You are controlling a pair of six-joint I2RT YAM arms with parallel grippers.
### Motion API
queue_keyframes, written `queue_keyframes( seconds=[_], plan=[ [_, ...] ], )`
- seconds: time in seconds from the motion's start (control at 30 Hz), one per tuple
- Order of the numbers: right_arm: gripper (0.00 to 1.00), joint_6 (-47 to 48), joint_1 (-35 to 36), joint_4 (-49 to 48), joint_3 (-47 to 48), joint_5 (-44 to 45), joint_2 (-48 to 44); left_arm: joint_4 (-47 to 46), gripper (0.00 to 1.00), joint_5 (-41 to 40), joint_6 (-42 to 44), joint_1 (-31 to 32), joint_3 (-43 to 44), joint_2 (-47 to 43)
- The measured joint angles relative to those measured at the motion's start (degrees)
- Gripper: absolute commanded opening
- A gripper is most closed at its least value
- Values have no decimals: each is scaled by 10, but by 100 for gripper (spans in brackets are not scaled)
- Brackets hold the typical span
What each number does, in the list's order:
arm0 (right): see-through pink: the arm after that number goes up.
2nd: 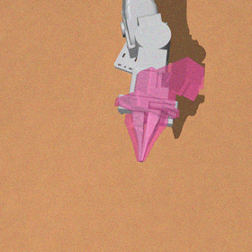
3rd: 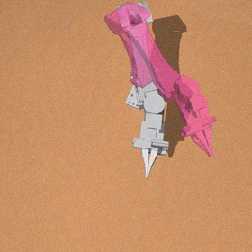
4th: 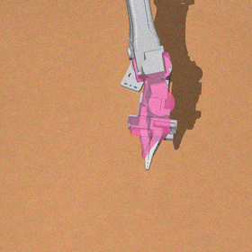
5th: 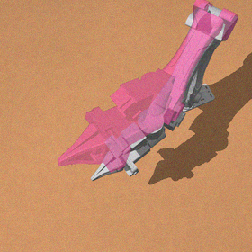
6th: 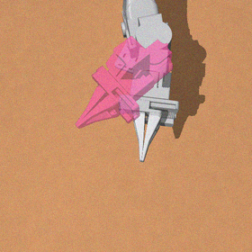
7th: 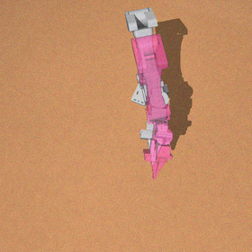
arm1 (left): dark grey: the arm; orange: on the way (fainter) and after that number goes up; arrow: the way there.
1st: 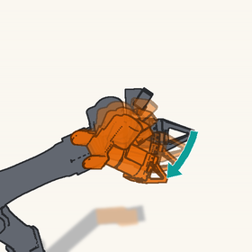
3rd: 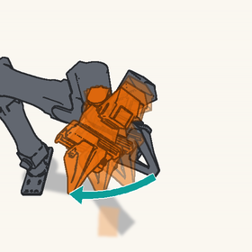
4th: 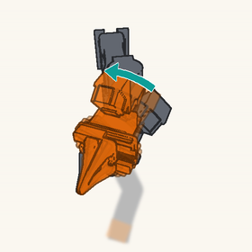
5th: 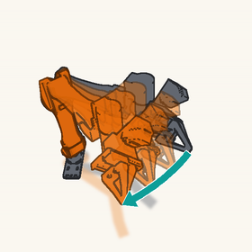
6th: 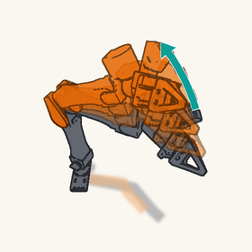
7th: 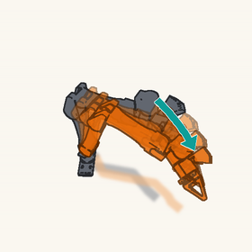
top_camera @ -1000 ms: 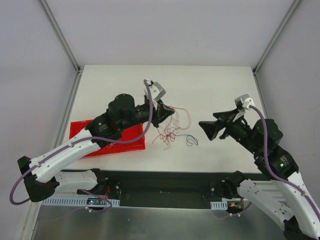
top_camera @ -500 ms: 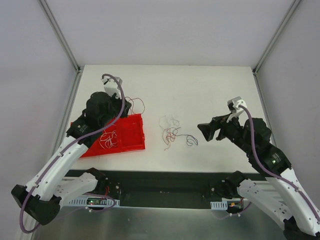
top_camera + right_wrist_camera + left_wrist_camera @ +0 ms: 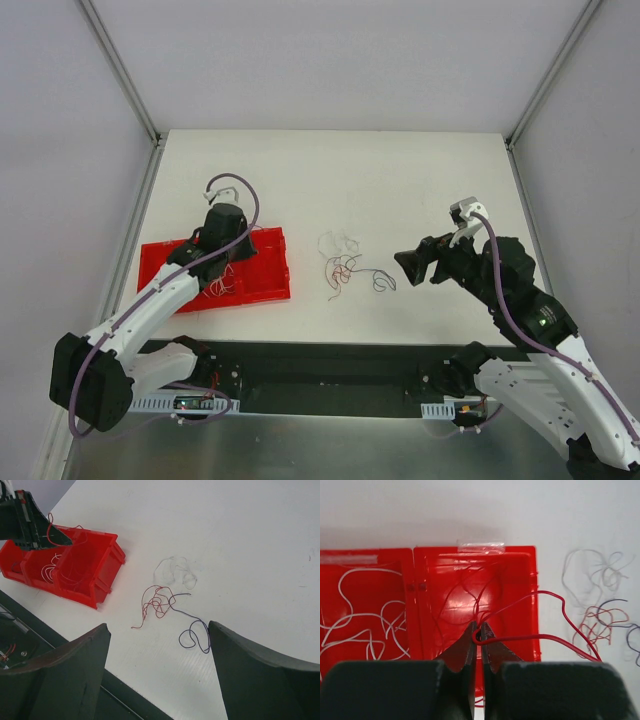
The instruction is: Untangle the cables
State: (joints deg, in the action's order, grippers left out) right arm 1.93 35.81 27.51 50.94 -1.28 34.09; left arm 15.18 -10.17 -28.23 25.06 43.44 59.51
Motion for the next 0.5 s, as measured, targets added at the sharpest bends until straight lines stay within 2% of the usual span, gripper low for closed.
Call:
queue_keyframes(
  seconds=[0.3,0.5],
  plan=[
    [82,0,-3,0,-2,0,8,44,0,-8,-81,0,-20,78],
    [82,0,-5,-1,-10,0,8,90,0,-3,-100,0,-2,174]
  ],
)
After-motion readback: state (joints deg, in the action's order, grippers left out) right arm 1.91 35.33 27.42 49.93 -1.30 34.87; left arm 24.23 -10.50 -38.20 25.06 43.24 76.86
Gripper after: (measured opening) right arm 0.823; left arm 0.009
